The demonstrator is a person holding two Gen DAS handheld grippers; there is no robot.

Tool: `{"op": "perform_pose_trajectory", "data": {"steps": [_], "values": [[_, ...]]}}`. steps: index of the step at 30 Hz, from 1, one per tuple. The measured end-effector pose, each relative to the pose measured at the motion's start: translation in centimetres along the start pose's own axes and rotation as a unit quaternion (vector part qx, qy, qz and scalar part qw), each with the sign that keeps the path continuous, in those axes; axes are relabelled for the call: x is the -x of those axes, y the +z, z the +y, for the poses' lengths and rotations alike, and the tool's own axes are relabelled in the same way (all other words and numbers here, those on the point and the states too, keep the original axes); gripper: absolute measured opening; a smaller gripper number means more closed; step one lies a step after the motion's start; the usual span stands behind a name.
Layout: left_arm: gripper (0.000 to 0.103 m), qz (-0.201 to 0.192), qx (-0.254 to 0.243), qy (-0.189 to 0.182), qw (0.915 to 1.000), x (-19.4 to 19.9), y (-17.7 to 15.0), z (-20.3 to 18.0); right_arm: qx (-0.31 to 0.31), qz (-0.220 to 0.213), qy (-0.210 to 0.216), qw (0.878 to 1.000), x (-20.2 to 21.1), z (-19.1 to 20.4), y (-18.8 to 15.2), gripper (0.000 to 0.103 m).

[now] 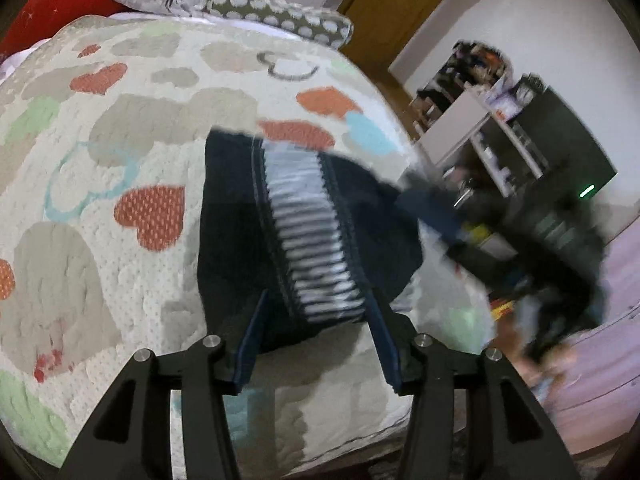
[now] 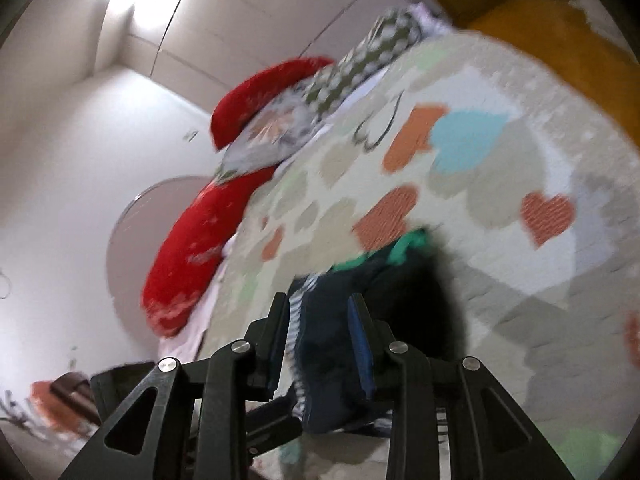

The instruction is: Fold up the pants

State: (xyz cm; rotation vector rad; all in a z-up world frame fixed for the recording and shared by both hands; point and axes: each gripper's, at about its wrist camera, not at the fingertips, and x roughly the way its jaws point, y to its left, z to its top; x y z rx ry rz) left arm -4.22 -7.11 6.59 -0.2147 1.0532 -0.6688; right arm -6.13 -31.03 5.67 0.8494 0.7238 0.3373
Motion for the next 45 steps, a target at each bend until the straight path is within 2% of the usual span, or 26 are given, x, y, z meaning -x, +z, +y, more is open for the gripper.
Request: {"op": "perform_pose_trajectory", "data": {"steps": [1, 4, 7, 9, 11, 16, 17, 18, 21, 25, 27, 31, 34, 38, 41, 43, 45], "values": [[0.049, -0.004, 0.004, -0.001, 1.0000, 0.2, 0.3, 0.0, -0.005, 0.011, 0.000, 1.000, -0.6, -0.3, -0.3, 0.033], [0.050, -0.005, 0.008, 0.001, 1.0000, 0.3, 2.1, 0.0, -0.002, 0.020, -0.059, 0.998, -1.7, -1.6, -1.5, 0.033], [0.050, -0.015, -0.008, 0.020, 0.9997, 0.0, 3.9, -0.8, 0.067, -0.003, -0.130, 0.989, -1.6, -1.0, -3.0, 0.033], [0.050, -0.023, -0.022, 0.028, 0.9991, -0.5, 5.2, -1.8, 0.098, -0.009, -0.146, 0.984, -1.9, -0.3, -3.5, 0.033], [0.050, -0.017, -0.032, 0.029, 0.9989, -1.8, 6.5, -2.4, 0.110, -0.015, -0.154, 0.982, -2.1, -0.4, -3.6, 0.033], [0.050, 0.042, -0.018, 0.040, 0.9981, -7.0, 8.3, -1.9, 0.096, -0.022, -0.139, 0.985, -1.7, -1.7, -3.6, 0.034], [0.054, 0.055, -0.018, 0.048, 0.9972, -8.2, 8.5, -1.6, 0.096, -0.024, -0.138, 0.986, -1.6, -1.9, -3.6, 0.035], [0.055, 0.063, -0.020, 0.054, 0.9964, -8.9, 8.4, -1.4, 0.096, -0.026, -0.145, 0.985, -1.5, -2.0, -3.7, 0.047], [0.056, 0.072, -0.017, 0.060, 0.9955, -10.2, 8.1, -0.9, 0.090, -0.026, -0.137, 0.986, -1.4, -2.5, -4.0, 0.048], [0.057, 0.060, -0.013, 0.046, 0.9970, -8.5, 8.0, -1.3, 0.083, -0.031, -0.124, 0.988, -1.0, -2.7, -4.0, 0.049], [0.059, 0.038, -0.008, 0.028, 0.9989, -6.1, 7.6, -1.5, 0.071, -0.036, -0.112, 0.990, -0.2, -2.7, -3.8, 0.050], [0.066, -0.004, 0.007, 0.028, 0.9996, -2.2, 5.9, -1.1, 0.059, -0.064, -0.132, 0.987, 1.5, -2.7, -3.5, 0.052], [0.069, -0.030, 0.011, 0.052, 0.9982, 0.3, 3.9, -0.6, 0.048, -0.080, -0.148, 0.985, 2.8, -2.8, -3.6, 0.053], [0.073, -0.063, 0.010, 0.108, 0.9921, 2.3, 0.9, 0.1, 0.040, -0.084, -0.167, 0.982, 3.5, -2.7, -4.2, 0.056], [0.073, -0.066, -0.005, 0.150, 0.9865, 2.6, -0.6, 0.2, 0.044, -0.076, -0.179, 0.980, 3.3, -2.0, -4.8, 0.056], [0.073, -0.062, -0.001, 0.156, 0.9859, 3.0, -1.4, 0.5, 0.053, -0.073, -0.187, 0.978, 3.4, -1.2, -5.3, 0.056], [0.073, -0.056, 0.014, 0.140, 0.9885, 3.7, -2.1, 0.8, 0.067, -0.073, -0.195, 0.976, 3.7, 0.0, -5.7, 0.056]]}}
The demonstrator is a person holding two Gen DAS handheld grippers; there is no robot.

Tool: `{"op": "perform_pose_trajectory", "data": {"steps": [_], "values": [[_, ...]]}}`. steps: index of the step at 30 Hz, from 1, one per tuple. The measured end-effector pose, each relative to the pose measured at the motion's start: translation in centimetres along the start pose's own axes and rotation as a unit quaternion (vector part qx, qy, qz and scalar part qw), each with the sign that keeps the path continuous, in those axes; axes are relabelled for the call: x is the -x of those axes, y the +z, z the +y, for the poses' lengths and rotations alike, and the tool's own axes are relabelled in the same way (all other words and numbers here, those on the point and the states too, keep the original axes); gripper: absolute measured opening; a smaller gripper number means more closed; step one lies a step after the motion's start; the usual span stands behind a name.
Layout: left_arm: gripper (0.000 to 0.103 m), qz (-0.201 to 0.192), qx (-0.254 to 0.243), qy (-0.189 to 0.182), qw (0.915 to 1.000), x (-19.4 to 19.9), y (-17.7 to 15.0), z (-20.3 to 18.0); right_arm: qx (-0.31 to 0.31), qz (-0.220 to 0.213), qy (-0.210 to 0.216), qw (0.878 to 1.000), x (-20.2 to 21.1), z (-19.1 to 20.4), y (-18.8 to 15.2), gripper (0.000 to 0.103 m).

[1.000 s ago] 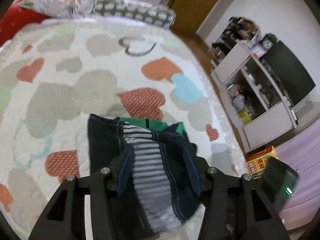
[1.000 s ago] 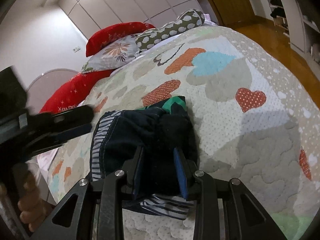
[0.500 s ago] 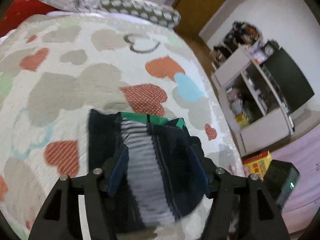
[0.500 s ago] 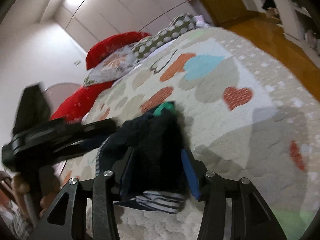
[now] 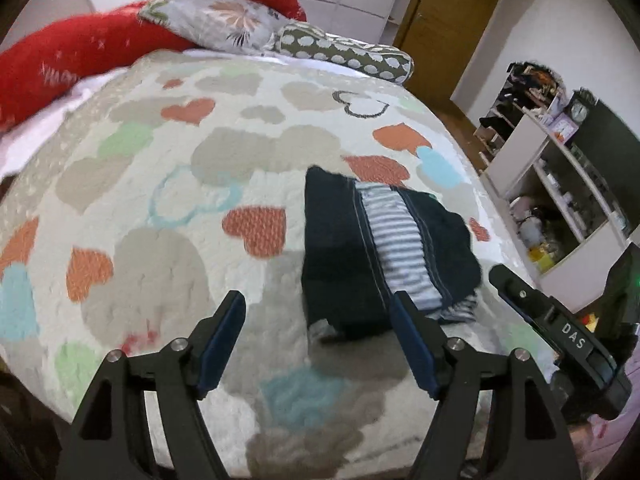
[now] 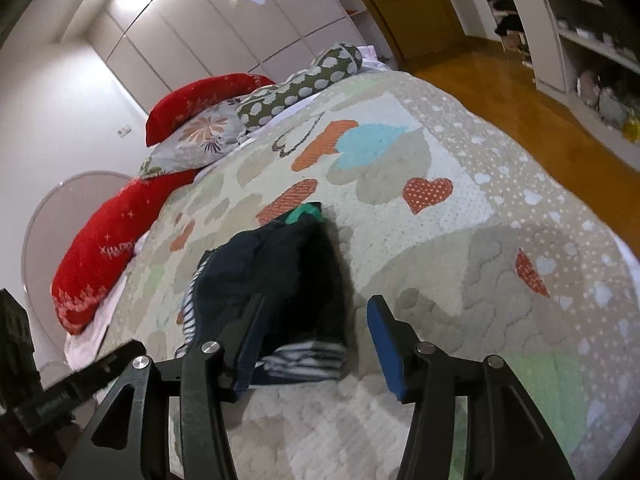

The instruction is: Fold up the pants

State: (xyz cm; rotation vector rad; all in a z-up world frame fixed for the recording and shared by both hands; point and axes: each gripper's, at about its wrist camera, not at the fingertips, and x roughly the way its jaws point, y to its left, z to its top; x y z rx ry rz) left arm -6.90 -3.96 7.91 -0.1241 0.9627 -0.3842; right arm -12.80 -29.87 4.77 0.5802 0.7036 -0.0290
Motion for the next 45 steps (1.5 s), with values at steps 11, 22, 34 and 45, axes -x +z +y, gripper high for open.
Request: {"op": "perform_pose_trajectory", "data": {"steps": [11, 22, 34, 45], "values": [[0.076, -0.014, 0.019, -0.029, 0.9993, 3.5, -0.3, -0.7, 0.006, -0.007, -0.037, 0.999, 3.5, 1.2, -0.3, 0.063], [0.077, -0.029, 0.013, -0.018, 0.9993, 4.2, 0.0, -0.1, 0.002, -0.018, -0.050, 0.999, 4.6, 1.6, -0.5, 0.064], [0.081, -0.042, 0.020, 0.027, 0.9985, 3.7, 0.1, 1.5, 0.002, -0.011, -0.060, 0.998, 4.7, 1.2, -1.4, 0.065], [0.081, -0.059, -0.057, 0.080, 0.9934, 3.6, -0.6, -1.3, -0.018, -0.008, -0.064, 0.998, 5.3, -0.2, -1.9, 0.066]]}}
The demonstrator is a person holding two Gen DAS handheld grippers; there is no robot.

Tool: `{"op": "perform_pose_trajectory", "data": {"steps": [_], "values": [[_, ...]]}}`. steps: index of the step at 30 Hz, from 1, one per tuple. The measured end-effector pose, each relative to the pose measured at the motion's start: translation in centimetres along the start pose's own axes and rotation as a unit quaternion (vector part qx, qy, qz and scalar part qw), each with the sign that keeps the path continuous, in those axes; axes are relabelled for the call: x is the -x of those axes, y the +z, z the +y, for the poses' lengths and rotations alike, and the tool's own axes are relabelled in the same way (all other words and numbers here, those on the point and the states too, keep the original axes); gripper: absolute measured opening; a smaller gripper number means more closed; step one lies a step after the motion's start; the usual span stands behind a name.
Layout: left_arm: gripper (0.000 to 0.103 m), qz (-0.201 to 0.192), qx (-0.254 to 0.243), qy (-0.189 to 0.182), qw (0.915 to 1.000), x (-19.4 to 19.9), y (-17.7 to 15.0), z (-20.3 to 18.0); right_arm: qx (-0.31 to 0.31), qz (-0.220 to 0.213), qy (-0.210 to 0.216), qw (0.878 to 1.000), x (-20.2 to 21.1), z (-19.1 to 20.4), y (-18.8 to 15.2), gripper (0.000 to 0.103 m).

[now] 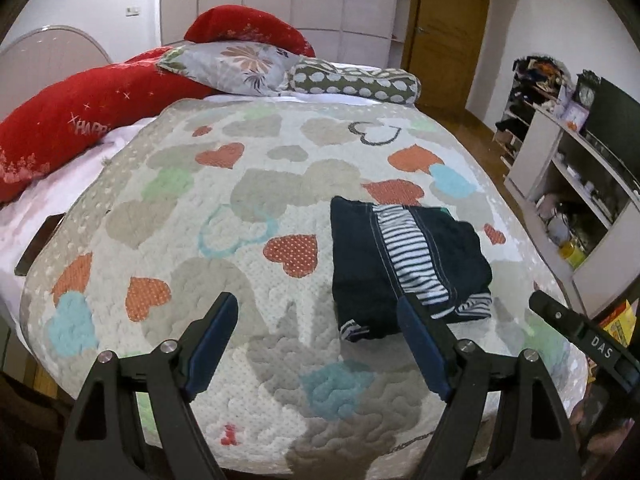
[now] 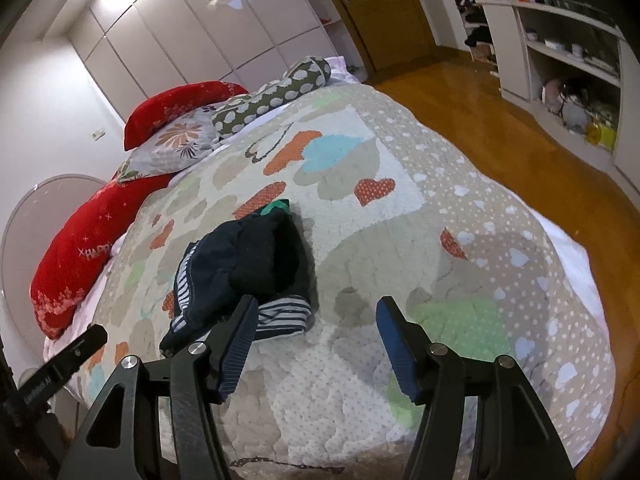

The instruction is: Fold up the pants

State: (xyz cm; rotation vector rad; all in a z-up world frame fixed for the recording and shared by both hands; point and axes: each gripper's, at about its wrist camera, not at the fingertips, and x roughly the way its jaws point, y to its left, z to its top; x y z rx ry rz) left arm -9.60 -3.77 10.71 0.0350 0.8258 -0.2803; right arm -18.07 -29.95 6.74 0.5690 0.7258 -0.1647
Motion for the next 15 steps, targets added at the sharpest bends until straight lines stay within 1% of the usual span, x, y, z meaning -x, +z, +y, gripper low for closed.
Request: {"op": "perform_pose_trajectory", "data": {"steps": [8, 15], "values": [[0.081, 0.028, 0.010, -0.002, 0.9995, -1.4, -0.4, 0.3, 0.009, 0.008, -0.003, 1.000, -0.7, 0.5, -0.3, 0.066], [0.081, 0.049, 0.013, 0.000, 0.9987, -3.4, -0.5, 0.3, 0.007, 0.032, -0.008, 0.999, -2.2, 0.0, -1.1, 0.066]]}}
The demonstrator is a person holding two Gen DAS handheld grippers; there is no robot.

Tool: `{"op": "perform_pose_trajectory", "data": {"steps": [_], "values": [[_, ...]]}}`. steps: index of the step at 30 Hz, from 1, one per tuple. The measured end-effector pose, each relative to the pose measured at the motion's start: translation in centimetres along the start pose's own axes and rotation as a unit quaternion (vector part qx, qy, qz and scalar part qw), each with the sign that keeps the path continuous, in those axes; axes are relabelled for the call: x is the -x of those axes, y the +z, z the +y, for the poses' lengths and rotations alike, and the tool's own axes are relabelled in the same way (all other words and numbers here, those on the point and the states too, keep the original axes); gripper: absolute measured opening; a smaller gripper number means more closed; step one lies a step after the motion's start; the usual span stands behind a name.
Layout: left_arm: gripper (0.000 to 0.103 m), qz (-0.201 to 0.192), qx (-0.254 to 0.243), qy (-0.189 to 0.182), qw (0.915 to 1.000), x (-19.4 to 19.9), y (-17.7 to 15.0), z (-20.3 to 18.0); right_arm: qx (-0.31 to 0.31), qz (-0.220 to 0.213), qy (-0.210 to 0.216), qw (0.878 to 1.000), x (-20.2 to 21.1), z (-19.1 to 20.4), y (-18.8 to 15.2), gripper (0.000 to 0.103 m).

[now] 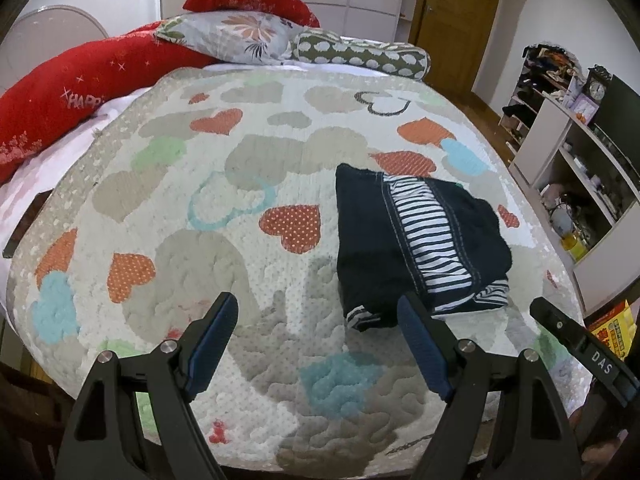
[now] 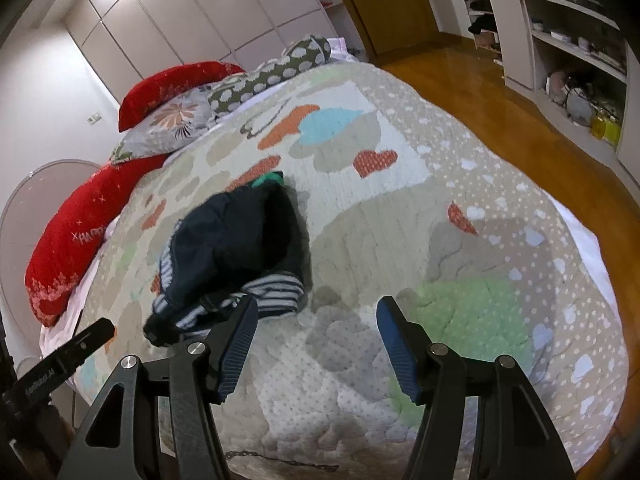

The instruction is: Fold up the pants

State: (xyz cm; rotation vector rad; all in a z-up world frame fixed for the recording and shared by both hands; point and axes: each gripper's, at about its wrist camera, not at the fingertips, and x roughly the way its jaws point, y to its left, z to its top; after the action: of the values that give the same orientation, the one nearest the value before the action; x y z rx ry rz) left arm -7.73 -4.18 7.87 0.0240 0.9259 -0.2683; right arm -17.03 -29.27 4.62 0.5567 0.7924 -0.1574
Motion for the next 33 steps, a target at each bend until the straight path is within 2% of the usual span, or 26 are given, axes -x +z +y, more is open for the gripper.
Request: {"op": "perform_pose_trajectory", "data": {"steps": [4, 7, 8, 11, 14, 20, 22, 24, 25, 27, 28, 29, 30, 31, 32, 33], "values": [[0.081, 0.019, 0.017, -0.033, 0.9991, -1.1, 0.3, 0.6, -0.008, 0.001, -0.001, 1.000, -0.4, -1.0, -0.1, 0.067], [0.081, 0.012, 0.049, -0.088, 0.9948, -1.4, 1.1, 2.2, -0.015, 0.005, 0.025, 1.000, -0.7, -1.6, 0.3, 0.067], [0.081, 0.012, 0.069, -0.114, 0.9911, -1.8, 1.5, 3.2, -0.017, 0.006, 0.037, 0.999, -0.8, -1.8, 0.6, 0.068], [0.085, 0.020, 0.103, -0.156, 0.9822, -3.1, 2.4, 5.0, -0.019, 0.005, 0.066, 0.998, -1.1, -1.9, 2.1, 0.073], [0.085, 0.038, 0.117, -0.200, 0.9720, -4.8, 3.6, 5.8, -0.029, 0.018, 0.099, 0.995, -2.4, -1.9, 4.1, 0.078], [0.090, 0.079, 0.084, -0.278, 0.9534, -8.7, 6.1, 4.2, -0.083, 0.069, 0.172, 0.979, -7.2, -2.5, 7.6, 0.083], [0.090, 0.108, 0.082, -0.298, 0.9449, -10.7, 6.2, 3.4, -0.094, 0.083, 0.178, 0.976, -9.3, -2.3, 8.5, 0.083], [0.090, 0.133, 0.089, -0.329, 0.9306, -12.6, 5.9, 2.5, -0.099, 0.095, 0.178, 0.974, -10.9, -2.0, 8.7, 0.083], [0.091, 0.135, 0.095, -0.337, 0.9269, -13.0, 5.7, 2.1, -0.099, 0.100, 0.177, 0.974, -11.7, -1.6, 8.6, 0.083], [0.091, 0.127, 0.092, -0.344, 0.9258, -12.8, 5.7, 1.1, -0.080, 0.092, 0.167, 0.978, -12.0, -0.7, 8.5, 0.084], [0.082, 0.130, 0.085, -0.352, 0.9232, -12.6, 5.6, 0.4, -0.064, 0.093, 0.166, 0.980, -12.0, 0.0, 8.5, 0.080], [0.065, 0.132, 0.078, -0.346, 0.9255, -12.5, 5.6, -0.1, -0.045, 0.103, 0.170, 0.979, -12.2, 0.8, 8.3, 0.071], [0.058, 0.131, 0.071, -0.343, 0.9273, -12.2, 5.6, -0.4, -0.039, 0.117, 0.178, 0.976, -12.5, 1.4, 8.1, 0.050], [0.047, 0.128, 0.069, -0.347, 0.9267, -11.9, 5.7, -0.5, -0.036, 0.123, 0.177, 0.976, -12.6, 1.8, 7.9, 0.047], [0.043, 0.120, 0.068, -0.348, 0.9272, -11.3, 5.9, -0.5, -0.031, 0.118, 0.167, 0.978, -12.4, 2.2, 7.9, 0.044], [0.042, 0.111, 0.068, -0.346, 0.9290, -10.7, 6.1, -0.3, -0.023, 0.116, 0.164, 0.979, -12.2, 2.6, 8.1, 0.039]]}}
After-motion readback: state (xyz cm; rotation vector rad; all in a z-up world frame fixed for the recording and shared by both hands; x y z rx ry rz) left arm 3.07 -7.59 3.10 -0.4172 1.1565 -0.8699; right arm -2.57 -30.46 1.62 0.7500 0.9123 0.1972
